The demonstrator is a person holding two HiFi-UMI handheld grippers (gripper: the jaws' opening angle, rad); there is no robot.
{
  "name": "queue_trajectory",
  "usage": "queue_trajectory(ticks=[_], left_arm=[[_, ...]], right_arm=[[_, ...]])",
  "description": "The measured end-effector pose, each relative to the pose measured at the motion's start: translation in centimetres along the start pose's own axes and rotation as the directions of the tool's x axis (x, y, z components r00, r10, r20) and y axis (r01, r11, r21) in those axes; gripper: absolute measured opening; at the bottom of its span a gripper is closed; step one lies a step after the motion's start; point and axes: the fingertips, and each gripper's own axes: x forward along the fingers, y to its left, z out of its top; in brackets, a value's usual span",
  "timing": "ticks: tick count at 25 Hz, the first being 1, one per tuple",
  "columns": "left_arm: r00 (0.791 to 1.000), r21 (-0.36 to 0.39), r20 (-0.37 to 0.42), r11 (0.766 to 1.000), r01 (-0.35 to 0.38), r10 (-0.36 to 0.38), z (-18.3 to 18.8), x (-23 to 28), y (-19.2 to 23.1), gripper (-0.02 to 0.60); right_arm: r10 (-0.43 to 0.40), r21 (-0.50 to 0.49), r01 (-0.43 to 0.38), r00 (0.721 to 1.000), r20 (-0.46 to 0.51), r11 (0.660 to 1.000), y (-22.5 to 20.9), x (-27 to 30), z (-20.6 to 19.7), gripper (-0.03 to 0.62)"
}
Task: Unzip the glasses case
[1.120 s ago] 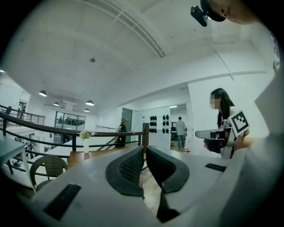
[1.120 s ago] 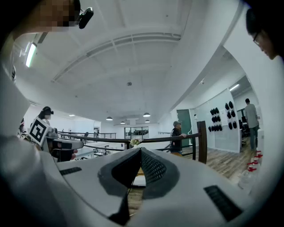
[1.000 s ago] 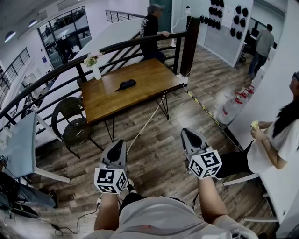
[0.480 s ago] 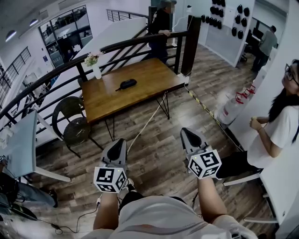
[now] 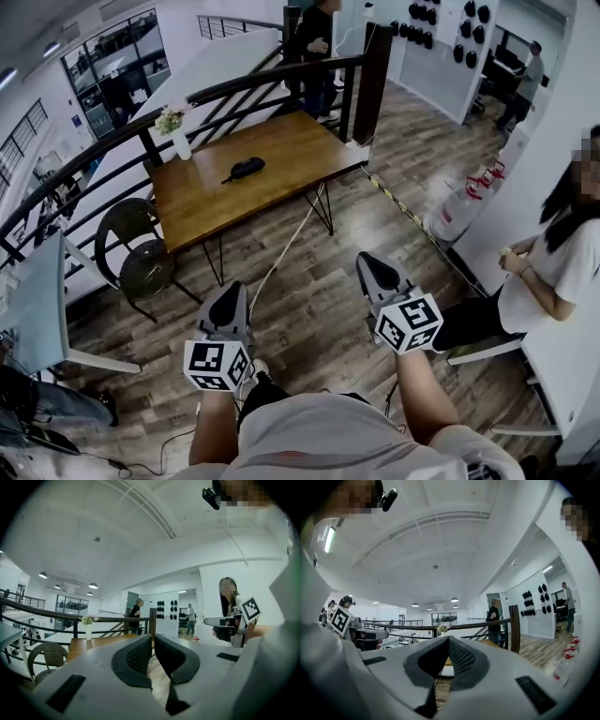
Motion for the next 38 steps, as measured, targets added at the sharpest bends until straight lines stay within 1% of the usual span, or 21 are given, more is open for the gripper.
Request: queue_trajectory(ticks=[4,8,17,20,23,26,31,35,38], left_arm=[[1.0,-0.016,-0.006,1.0,0.01,-0.01,-0.2,1.5,2.7,0.028],[1.0,-0.03,-0.008,0.999,0.026,-0.026,-0.1,3.5,6.4,0.028],[0.998,-0.075,-0.021,0.996,0.049,-0.051,-0.3,7.6,17.6,0.028],[0.998,-0.109,-0.026,0.993,0.055,-0.058,-0.4,8.0,21.4,0.028],[0.999,-0.118,-0.028,0.992,0.041,-0.045,-0.6,8.8,24.2,0.028],[0.998,-0.131,-0.034,0.99,0.043,-0.048,-0.8,9.8,25.5,0.028],[0.998,-0.125,-0.035,0.991,0.056,-0.061,-0.9,13.1,26.9,0.028],[0.999,-0.118,-0.044,0.993,0.028,-0.033,-0.8,16.9,28.3,0.028],[0.998,-0.102,-0.052,0.995,0.014,-0.019,0.0,20.9,28.2,0.028]], right_arm=[[-0.009,-0.007,0.009,1.0,-0.015,1.0,0.5,2.9,-0.1,0.051],[-0.016,-0.017,0.015,0.999,-0.028,1.0,1.2,7.0,0.2,0.052],[-0.028,-0.041,0.025,0.997,-0.075,0.999,4.5,18.4,0.2,0.052],[-0.043,-0.031,0.04,0.995,-0.086,0.999,5.7,21.2,-0.4,0.052],[-0.041,-0.029,0.038,0.994,-0.102,0.999,6.3,23.6,-1.0,0.051],[-0.028,-0.04,0.023,0.993,-0.118,0.999,6.7,25.4,-1.0,0.052],[-0.005,-0.045,0.0,0.993,-0.118,0.999,5.3,29.2,-1.2,0.052],[0.025,-0.024,-0.028,0.994,-0.107,0.999,2.6,33.2,-1.7,0.052],[0.047,-0.011,-0.049,0.994,-0.102,0.999,-0.6,35.9,-1.5,0.052]])
